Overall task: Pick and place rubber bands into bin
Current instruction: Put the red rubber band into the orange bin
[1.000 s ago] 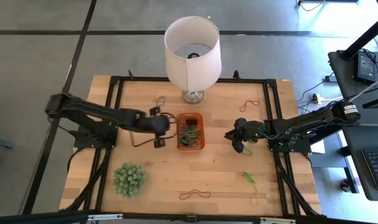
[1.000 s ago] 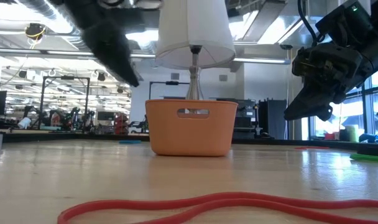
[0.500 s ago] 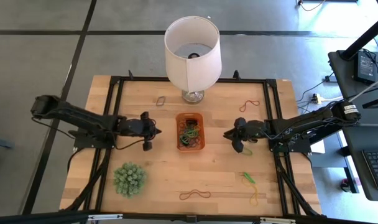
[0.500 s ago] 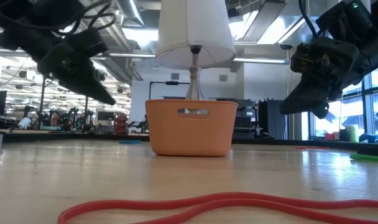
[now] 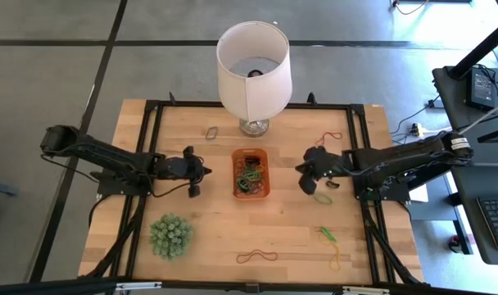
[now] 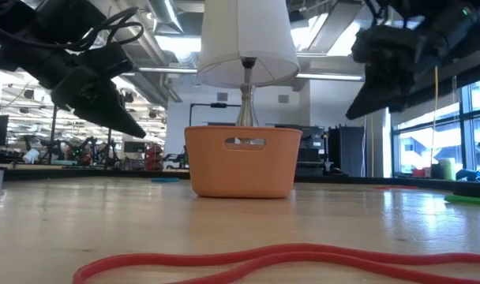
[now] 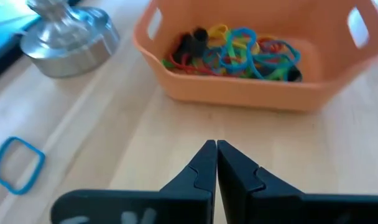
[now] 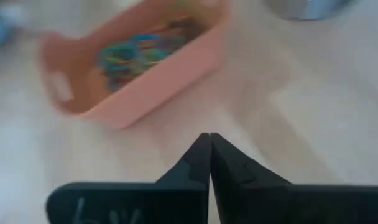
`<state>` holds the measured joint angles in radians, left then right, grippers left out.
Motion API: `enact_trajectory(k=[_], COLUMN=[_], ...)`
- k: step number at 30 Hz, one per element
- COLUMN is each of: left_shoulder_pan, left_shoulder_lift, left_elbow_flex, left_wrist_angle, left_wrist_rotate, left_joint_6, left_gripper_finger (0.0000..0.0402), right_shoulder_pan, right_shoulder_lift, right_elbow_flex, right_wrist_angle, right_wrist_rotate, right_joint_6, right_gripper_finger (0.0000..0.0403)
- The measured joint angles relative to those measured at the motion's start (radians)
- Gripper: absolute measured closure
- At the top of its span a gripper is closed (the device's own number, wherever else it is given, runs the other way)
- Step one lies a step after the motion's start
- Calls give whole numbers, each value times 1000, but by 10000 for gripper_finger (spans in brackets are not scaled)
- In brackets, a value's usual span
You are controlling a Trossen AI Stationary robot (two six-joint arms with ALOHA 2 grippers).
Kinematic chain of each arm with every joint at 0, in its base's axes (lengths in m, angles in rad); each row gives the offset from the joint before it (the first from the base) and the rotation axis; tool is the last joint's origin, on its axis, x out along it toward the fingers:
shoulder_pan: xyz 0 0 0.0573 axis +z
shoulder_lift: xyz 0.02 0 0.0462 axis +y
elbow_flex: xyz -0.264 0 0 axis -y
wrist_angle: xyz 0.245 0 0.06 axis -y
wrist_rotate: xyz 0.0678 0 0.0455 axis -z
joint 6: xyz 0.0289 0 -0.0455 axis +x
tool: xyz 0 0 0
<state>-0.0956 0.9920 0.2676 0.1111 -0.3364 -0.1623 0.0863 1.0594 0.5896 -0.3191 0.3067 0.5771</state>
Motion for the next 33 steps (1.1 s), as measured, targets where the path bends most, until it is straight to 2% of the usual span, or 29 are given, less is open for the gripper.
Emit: enact_trajectory(k=[3,8,11,16,18,25,29,33], left_shoulder_pan=[0,14,30,35,35,35,35,35], left_shoulder_lift=[0,-9,-30,-58,-66,-71,-71,-71], left_elbow_flex=[0,23,38,38,38,38,38,38], left_wrist_angle=[47,103,106,101,103,102,101,98], left_wrist_rotate=[-48,-142,-122,69,100,90,40,39], left_joint_6=[0,0,1,64,89,117,116,116], left_gripper_finger=[395,392,391,395,395,389,389,391], right_shoulder_pan=[-42,-184,-296,-500,-583,-796,-851,-869], right_shoulder_lift=[36,102,139,186,207,330,437,558], right_elbow_flex=[104,219,250,257,257,256,256,256], right_wrist_angle=[-190,-408,-492,-502,-501,-445,-432,-423], right_wrist_rotate=[67,70,69,55,33,24,-14,-43], right_joint_6=[70,153,177,173,154,167,184,183], right_gripper_finger=[394,397,383,349,333,277,257,252])
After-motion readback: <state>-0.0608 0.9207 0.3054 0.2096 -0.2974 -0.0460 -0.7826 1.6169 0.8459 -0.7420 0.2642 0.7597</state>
